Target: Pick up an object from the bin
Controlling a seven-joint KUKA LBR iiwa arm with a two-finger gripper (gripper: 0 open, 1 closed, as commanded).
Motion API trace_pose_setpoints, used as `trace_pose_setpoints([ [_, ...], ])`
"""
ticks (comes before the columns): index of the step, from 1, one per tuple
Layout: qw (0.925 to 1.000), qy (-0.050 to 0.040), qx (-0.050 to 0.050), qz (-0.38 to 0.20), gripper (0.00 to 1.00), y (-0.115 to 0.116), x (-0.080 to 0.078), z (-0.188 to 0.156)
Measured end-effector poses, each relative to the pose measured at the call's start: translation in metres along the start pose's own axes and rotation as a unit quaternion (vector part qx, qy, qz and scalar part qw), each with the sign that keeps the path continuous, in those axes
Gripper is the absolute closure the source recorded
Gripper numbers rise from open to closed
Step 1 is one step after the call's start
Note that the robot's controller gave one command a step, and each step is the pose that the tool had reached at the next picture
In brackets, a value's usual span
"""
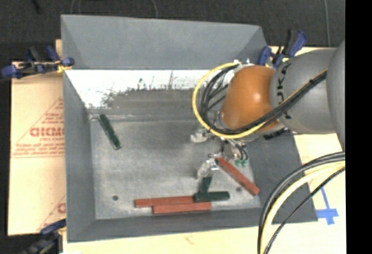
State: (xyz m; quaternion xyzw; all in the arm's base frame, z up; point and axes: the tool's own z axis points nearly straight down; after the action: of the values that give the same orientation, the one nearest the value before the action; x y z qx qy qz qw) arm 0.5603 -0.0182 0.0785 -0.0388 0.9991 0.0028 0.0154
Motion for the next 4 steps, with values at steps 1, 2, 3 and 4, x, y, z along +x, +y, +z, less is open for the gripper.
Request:
trace_pose_setpoints([
  [1, 0.9982, 0.0012, 0.003, -0.060, 0.00, -0.012, 0.025, -0.001],
  [2, 0.9980, 0.0017, 0.002, -0.063, 0.00, -0.013, 0.028, -0.001],
  [3, 0.9983, 0.0124, 0.002, -0.058, 0.00, -0.039, 0.020, 0.001],
  [4, 0.9896, 0.0154, -0.001, -0.143, 0.00, -0.067, 0.060, -0.030],
])
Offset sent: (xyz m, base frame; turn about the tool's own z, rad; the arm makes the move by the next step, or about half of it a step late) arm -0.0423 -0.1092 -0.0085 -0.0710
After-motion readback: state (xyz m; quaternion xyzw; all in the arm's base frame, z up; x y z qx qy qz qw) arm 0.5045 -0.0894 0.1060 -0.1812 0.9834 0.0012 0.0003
